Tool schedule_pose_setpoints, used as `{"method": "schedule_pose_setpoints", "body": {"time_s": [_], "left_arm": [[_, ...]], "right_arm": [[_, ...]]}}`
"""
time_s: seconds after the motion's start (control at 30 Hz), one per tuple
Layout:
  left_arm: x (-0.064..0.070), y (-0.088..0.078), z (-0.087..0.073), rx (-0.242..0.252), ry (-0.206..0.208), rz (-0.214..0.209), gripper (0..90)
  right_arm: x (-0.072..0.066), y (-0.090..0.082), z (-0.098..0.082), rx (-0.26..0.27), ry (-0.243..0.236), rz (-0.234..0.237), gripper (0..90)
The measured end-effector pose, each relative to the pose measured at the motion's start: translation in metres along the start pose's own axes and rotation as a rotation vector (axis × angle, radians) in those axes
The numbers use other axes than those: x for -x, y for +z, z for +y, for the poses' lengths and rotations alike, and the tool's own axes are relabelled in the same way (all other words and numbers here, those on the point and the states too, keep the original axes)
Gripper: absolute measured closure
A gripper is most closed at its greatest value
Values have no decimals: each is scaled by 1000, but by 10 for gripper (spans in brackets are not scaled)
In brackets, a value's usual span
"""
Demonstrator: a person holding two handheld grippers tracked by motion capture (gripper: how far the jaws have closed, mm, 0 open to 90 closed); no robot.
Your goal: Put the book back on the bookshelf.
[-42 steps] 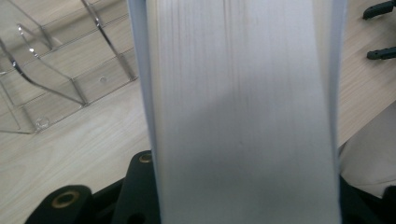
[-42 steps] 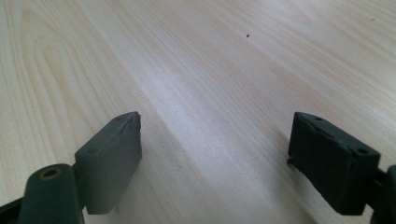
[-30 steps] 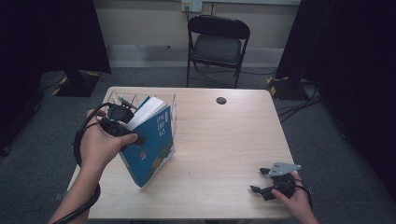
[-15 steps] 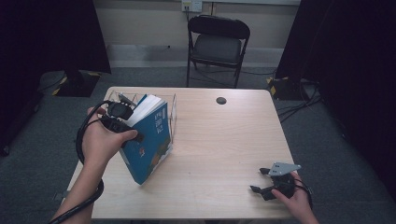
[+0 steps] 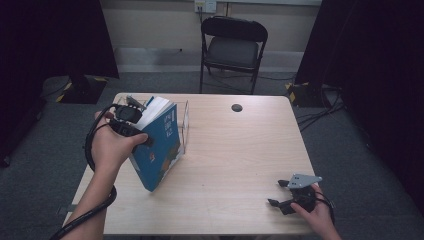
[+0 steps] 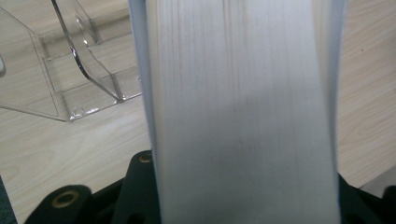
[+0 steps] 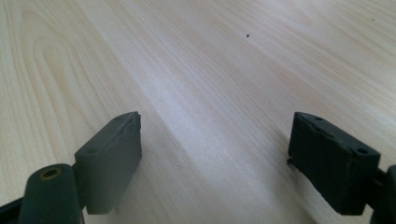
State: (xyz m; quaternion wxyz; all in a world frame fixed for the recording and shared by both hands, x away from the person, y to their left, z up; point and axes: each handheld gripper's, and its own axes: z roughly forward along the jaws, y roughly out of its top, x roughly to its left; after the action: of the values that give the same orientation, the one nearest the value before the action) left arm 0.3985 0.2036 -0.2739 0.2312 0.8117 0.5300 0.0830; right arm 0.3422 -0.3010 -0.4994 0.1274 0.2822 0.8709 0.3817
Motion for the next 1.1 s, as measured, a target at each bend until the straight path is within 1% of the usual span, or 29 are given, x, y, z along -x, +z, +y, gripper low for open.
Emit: {"method": "schedule_pose_setpoints", "body": {"time_s": [0.1, 0.17, 0.2, 0.33, 0.4, 0.43, 0.47, 0.63, 0.73, 0.77, 0.83, 1.03, 1.1], "left_arm": [[-2, 1, 2, 12, -18, -3, 620], [-2, 1, 4, 14, -27, 3, 620], [-2, 1, 5, 12, -21, 5, 620], [-1, 2, 9, 12, -23, 17, 620], [-2, 1, 10, 14, -28, 15, 620], [-1, 1, 11, 18, -34, 24, 620], [-1, 1, 12, 16, -33, 18, 620], [0, 2, 16, 11, -38, 28, 620], [0, 3, 18, 16, -43, 35, 620], [1, 3, 19, 17, -34, 35, 620], [1, 4, 21, 15, -36, 36, 620], [-1, 9, 25, 20, -65, 41, 620], [-2, 9, 26, 15, -59, 43, 620]], "right_arm": [[0, 0, 0, 0, -1, 0, 168], [0, 0, 0, 0, 0, 0, 169], [0, 0, 0, 0, 1, 0, 168], [0, 0, 0, 0, -1, 0, 169], [0, 0, 0, 0, 0, 0, 169], [0, 0, 0, 0, -1, 0, 168], [0, 0, 0, 0, 1, 0, 168], [0, 0, 0, -1, 1, 0, 168], [0, 0, 0, 0, 0, 0, 169], [0, 0, 0, 0, 0, 0, 168], [0, 0, 0, 0, 0, 0, 169], [0, 0, 0, 0, 0, 0, 168], [0, 0, 0, 0, 0, 0, 168]]}}
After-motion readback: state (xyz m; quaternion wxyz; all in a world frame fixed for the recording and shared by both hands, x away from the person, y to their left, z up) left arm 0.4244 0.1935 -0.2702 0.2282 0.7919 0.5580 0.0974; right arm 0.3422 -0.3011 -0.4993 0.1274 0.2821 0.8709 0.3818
